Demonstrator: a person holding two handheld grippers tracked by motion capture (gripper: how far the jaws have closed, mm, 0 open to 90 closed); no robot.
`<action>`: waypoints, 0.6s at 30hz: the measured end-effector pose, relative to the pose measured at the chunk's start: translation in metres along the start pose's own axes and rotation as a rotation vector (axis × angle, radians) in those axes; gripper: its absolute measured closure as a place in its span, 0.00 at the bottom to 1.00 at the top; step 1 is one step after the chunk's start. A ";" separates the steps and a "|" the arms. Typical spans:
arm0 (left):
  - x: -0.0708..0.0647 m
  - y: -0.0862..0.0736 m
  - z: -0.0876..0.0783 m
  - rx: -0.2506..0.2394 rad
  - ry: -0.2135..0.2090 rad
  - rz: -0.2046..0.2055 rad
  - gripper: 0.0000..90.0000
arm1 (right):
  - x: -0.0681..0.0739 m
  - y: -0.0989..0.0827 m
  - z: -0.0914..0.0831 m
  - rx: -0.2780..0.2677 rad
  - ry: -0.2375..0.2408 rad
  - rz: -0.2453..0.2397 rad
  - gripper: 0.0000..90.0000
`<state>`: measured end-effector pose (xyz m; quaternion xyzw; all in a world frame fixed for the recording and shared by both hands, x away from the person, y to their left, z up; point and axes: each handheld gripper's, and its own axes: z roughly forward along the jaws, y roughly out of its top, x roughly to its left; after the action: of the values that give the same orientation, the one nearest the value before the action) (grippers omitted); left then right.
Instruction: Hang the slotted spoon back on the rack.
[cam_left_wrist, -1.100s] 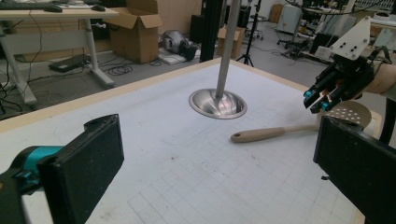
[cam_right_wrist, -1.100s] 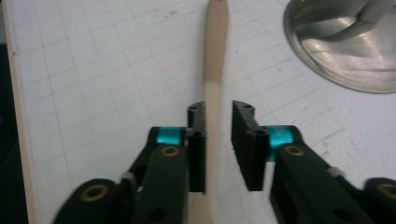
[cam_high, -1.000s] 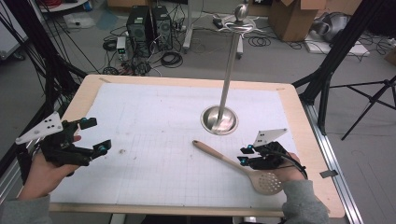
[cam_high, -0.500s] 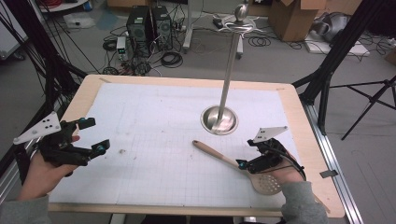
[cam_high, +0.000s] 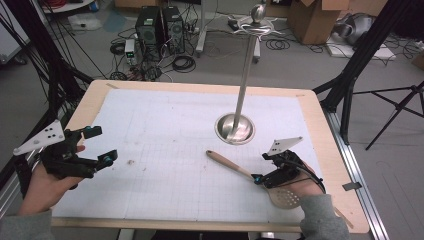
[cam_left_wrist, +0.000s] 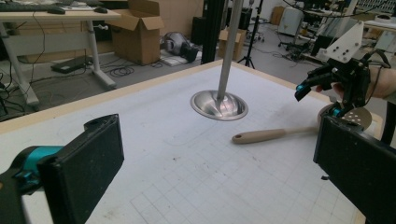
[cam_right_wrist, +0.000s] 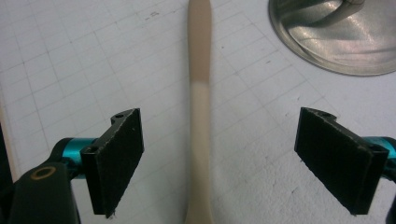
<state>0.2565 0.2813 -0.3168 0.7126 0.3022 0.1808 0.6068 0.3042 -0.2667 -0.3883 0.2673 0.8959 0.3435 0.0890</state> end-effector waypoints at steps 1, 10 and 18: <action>0.000 0.000 0.000 0.001 -0.001 0.001 0.02 | 0.000 0.000 0.001 0.005 0.002 0.000 0.16; -0.002 0.001 0.001 0.004 -0.004 0.008 0.02 | 0.001 0.001 0.005 0.016 -0.005 0.002 0.16; 0.000 -0.001 0.003 0.007 -0.002 0.001 0.02 | 0.002 0.000 0.014 0.059 -0.003 0.000 0.16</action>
<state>0.2580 0.2796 -0.3181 0.7150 0.3019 0.1793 0.6045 0.3069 -0.2574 -0.3983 0.2704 0.9055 0.3164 0.0822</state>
